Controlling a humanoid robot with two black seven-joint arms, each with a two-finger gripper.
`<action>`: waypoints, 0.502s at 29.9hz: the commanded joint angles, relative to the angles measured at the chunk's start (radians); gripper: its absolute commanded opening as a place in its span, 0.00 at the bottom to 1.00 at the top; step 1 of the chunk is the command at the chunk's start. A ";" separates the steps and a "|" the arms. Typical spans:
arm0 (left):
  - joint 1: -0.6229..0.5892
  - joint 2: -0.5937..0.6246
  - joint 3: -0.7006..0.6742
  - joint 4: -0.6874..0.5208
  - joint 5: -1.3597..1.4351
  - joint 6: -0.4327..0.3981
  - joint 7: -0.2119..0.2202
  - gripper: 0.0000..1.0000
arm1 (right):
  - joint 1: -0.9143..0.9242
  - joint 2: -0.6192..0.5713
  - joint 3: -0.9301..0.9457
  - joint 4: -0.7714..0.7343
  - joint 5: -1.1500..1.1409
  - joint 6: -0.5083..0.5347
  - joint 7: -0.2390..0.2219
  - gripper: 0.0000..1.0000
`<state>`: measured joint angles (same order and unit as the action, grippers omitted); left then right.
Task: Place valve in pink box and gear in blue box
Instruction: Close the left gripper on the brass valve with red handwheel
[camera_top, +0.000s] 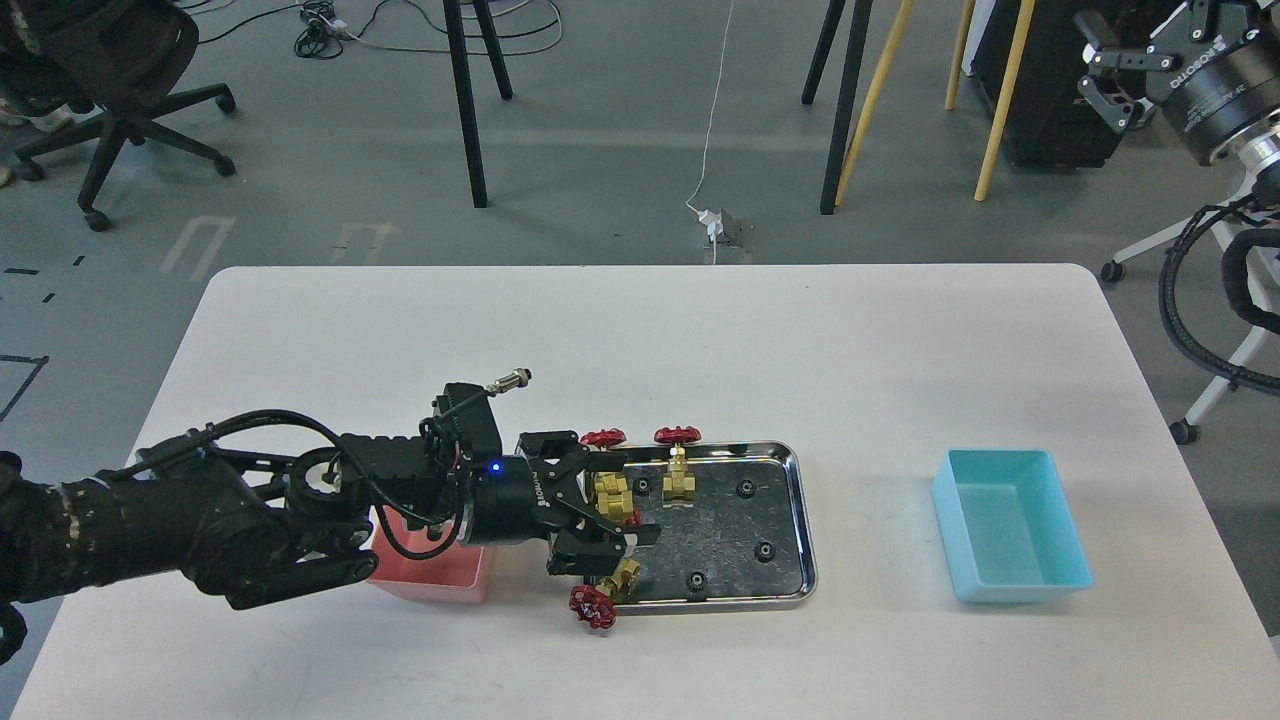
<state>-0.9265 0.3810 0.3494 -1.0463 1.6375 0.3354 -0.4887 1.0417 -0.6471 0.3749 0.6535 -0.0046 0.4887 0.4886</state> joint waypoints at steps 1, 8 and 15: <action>0.015 -0.007 0.000 0.025 0.008 0.007 0.000 0.99 | -0.005 0.000 0.001 0.000 0.000 0.000 0.000 0.99; 0.018 -0.014 0.008 0.072 0.010 0.008 0.000 0.90 | -0.009 -0.003 0.001 0.005 0.001 0.000 0.000 0.99; 0.034 -0.017 0.013 0.101 0.016 0.037 0.000 0.76 | -0.011 -0.006 0.001 0.005 0.001 0.000 0.000 0.99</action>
<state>-0.8980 0.3649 0.3599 -0.9569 1.6506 0.3606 -0.4887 1.0321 -0.6530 0.3759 0.6581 -0.0030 0.4887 0.4886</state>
